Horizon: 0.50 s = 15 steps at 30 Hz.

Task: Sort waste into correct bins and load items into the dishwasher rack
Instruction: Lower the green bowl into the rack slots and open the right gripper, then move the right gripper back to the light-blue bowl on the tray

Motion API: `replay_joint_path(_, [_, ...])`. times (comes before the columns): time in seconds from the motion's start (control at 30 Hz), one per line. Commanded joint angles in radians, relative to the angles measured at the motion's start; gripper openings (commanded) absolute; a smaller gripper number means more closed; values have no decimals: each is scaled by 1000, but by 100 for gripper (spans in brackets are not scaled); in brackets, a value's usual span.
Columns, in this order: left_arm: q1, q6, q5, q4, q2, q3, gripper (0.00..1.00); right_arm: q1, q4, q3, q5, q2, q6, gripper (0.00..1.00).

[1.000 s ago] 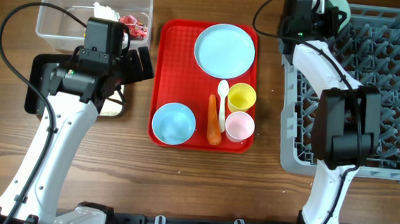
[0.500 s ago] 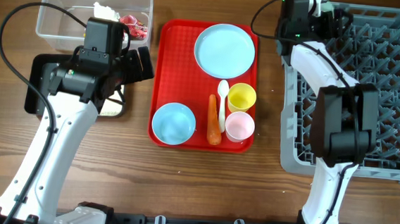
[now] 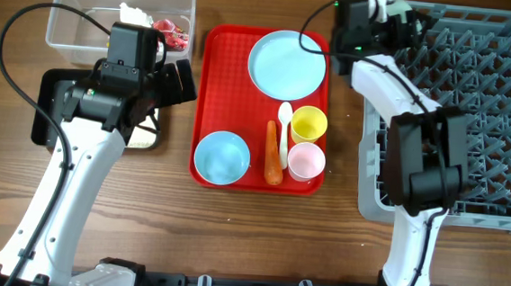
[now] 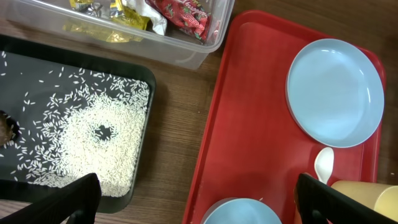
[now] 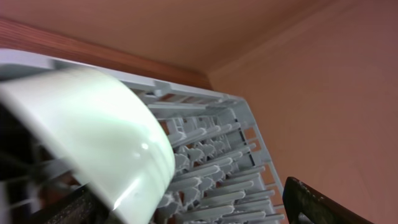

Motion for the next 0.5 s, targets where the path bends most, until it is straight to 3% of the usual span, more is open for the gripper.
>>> replay_joint_path(0.0, [5,-9,-6,0,8,-1,100,37,1,0,28,17,27,89])
replay_joint_path(0.3, [5,-9,-6,0,8,-1,100,120,6,0,28,14,60,89])
replay_joint_path(0.47, [5,-9,-6,0,8,-1,100,185,-6,0,27,-19,175,89])
